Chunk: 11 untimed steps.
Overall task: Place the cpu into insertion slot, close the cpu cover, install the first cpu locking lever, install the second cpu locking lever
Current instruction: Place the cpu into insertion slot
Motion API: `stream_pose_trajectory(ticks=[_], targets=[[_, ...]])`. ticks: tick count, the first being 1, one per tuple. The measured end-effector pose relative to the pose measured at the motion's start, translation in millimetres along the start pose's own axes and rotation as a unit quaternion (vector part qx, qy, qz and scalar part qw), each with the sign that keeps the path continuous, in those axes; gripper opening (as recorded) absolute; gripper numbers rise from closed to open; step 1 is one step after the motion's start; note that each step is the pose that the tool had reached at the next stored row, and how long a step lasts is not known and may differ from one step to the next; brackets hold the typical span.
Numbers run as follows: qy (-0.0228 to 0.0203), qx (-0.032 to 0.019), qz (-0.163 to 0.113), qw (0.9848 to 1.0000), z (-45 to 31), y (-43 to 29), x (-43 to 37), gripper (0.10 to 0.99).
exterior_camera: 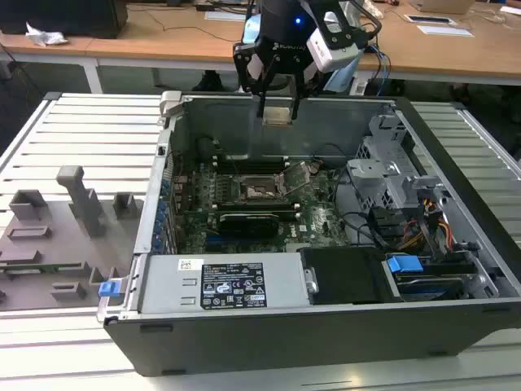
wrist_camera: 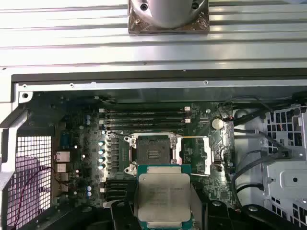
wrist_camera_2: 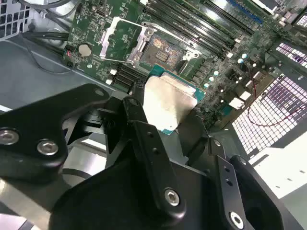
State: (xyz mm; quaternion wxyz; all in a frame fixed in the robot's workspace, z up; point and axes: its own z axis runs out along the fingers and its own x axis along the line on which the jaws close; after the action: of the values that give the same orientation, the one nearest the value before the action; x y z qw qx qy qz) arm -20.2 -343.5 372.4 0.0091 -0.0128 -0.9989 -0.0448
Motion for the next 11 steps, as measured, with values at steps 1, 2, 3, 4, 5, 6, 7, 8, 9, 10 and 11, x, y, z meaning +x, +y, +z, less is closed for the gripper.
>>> stream_pose_trajectory(ticks=[1, 2, 3, 4, 5, 6, 7, 8, 9, 10, 11], targets=[[0.0, 0.0, 0.0, 1.0, 0.0, 0.0, 0.0, 0.525], [-0.0002, 0.0, 0.002, 1.0, 0.0, 0.0, 0.0, 0.525], [-0.0004, -0.0001, 0.004, 1.0, 0.0, 0.0, -0.1, 0.525], [-0.0006, -0.0001, 0.007, 1.0, 0.0, 0.0, -0.1, 0.525], [-0.0009, -0.0001, 0.01, 0.9999, 0.0, 0.0, -0.1, 0.525], [-0.0013, -0.0003, 0.015, 0.9999, 0.3, -0.2, 0.0, 0.525], [-0.0015, -0.0004, 0.016, 0.9999, 0.5, -0.6, 0.0, 0.525], [-0.0016, -0.0003, 0.018, 0.9998, 0.5, -0.8, -0.1, 0.525], [-0.0021, -0.0003, 0.024, 0.9997, 0.6, -0.8, -0.1, 0.525], [-0.0031, -0.0006, 0.034, 0.9994, 0.8, -0.8, -0.2, 0.525], [-0.0034, -0.0007, 0.039, 0.9993, 0.8, -0.8, -0.1, 0.525]])
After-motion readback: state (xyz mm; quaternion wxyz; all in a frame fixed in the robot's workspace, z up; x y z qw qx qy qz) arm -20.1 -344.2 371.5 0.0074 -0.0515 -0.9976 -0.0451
